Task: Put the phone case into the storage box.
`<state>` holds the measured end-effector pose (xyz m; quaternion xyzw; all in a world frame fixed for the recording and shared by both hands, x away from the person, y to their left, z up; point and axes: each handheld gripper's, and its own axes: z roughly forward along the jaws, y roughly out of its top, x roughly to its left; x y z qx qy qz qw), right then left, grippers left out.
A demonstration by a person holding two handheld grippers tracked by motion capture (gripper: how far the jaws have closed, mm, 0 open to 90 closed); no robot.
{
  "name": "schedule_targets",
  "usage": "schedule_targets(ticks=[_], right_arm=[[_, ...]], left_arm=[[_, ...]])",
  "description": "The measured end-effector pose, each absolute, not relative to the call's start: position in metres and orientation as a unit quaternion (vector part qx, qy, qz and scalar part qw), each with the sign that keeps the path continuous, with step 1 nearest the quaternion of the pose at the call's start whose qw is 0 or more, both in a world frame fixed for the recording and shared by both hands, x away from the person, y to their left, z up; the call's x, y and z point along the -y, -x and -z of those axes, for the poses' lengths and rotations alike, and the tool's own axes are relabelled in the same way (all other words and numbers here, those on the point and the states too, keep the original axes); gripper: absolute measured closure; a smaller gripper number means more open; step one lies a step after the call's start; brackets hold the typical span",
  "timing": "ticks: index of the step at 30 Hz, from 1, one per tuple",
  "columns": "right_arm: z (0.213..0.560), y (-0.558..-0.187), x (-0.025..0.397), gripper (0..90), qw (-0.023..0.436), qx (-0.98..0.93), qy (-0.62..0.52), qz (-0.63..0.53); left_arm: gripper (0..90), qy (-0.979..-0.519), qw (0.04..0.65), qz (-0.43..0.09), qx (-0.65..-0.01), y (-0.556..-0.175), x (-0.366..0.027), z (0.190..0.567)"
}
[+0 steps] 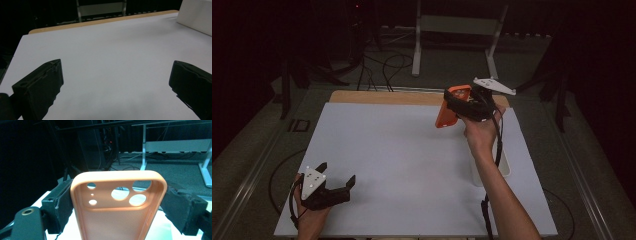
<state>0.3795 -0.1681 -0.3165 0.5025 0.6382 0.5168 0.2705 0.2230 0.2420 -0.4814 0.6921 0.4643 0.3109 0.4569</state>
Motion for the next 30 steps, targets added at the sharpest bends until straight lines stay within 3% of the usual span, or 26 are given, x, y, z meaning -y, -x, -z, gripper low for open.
schedule_targets(ticks=[30], right_arm=[[0.322,-0.397,0.194,16.7,0.292,-0.623,-0.535,-0.490]], left_arm=[[0.4,-0.691,0.457,-0.311,-0.465,-0.223,-0.242,0.481]])
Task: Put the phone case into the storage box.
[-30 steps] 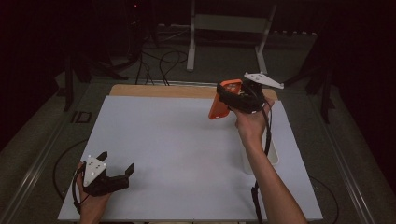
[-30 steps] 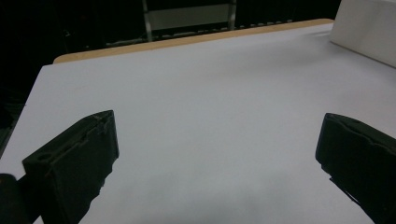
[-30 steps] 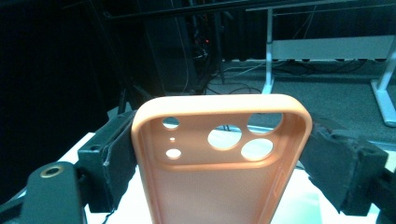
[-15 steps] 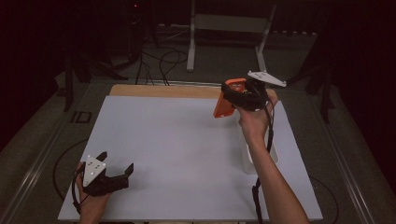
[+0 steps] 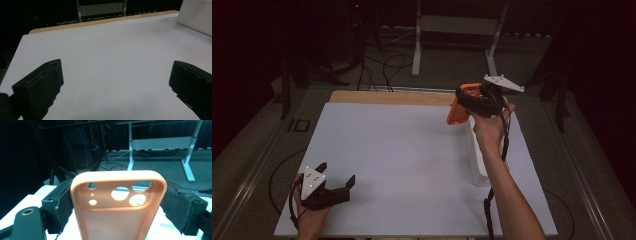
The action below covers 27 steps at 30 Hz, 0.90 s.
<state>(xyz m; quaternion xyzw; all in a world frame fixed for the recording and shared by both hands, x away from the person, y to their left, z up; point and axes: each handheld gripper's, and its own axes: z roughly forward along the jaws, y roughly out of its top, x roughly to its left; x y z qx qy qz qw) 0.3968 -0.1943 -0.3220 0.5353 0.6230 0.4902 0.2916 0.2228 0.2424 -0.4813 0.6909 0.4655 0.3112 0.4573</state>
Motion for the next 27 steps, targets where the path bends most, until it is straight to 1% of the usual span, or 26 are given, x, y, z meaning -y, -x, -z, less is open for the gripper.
schedule_targets(ticks=[27], right_arm=[[0.324,-0.410,0.214,16.7,0.314,-0.603,-0.559,-0.474]], left_arm=[[0.4,-0.688,0.460,-0.312,-0.467,-0.222,-0.243,0.481]])
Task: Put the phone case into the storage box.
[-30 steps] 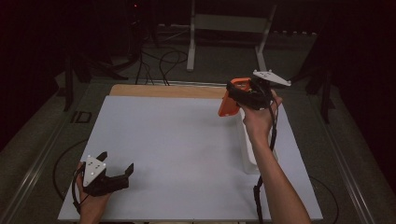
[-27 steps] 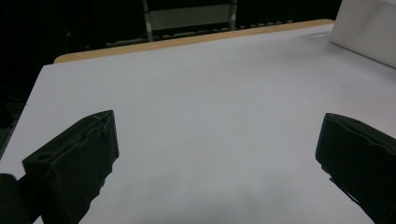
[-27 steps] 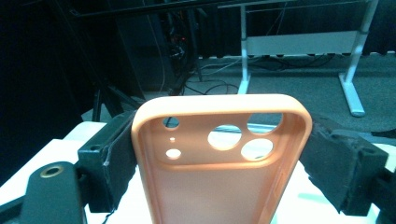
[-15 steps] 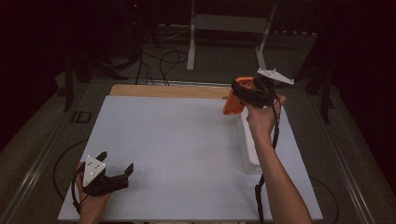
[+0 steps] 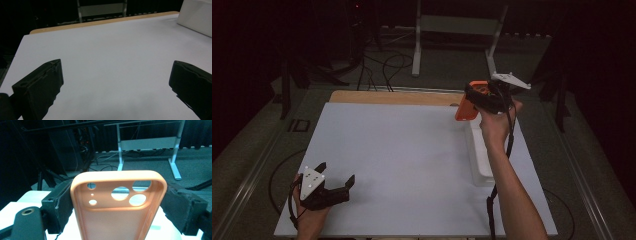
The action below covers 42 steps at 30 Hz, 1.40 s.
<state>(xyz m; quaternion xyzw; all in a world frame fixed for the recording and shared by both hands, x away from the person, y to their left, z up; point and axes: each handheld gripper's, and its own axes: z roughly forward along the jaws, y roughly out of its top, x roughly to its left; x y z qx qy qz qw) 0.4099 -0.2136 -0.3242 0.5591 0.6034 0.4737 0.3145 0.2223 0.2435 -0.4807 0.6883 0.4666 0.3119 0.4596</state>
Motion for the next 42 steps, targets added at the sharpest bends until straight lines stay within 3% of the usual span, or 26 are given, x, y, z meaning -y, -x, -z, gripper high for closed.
schedule_targets(ticks=[42], right_arm=[[0.335,-0.434,0.233,16.7,0.350,-0.588,-0.584,-0.437]], left_arm=[[0.4,-0.685,0.461,-0.313,-0.470,-0.221,-0.246,0.480]])
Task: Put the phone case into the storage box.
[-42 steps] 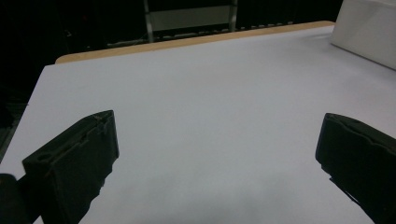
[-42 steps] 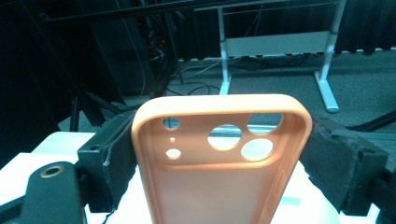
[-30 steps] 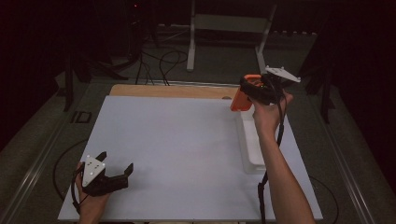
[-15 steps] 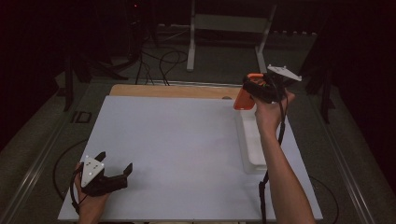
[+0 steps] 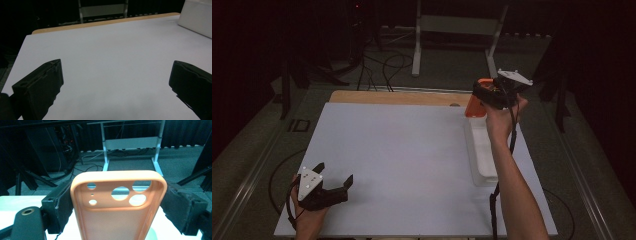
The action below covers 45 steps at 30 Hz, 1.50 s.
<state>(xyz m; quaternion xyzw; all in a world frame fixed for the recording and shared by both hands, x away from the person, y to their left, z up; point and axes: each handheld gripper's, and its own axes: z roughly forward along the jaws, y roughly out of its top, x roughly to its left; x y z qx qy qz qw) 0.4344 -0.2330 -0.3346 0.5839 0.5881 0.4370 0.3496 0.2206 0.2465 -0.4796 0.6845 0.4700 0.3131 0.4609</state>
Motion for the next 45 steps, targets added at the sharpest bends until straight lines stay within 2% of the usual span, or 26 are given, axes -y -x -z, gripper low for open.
schedule_targets(ticks=[45], right_arm=[[0.355,-0.455,0.241,16.6,0.375,-0.598,-0.589,-0.393]], left_arm=[[0.4,-0.680,0.464,-0.312,-0.474,-0.219,-0.249,0.480]])
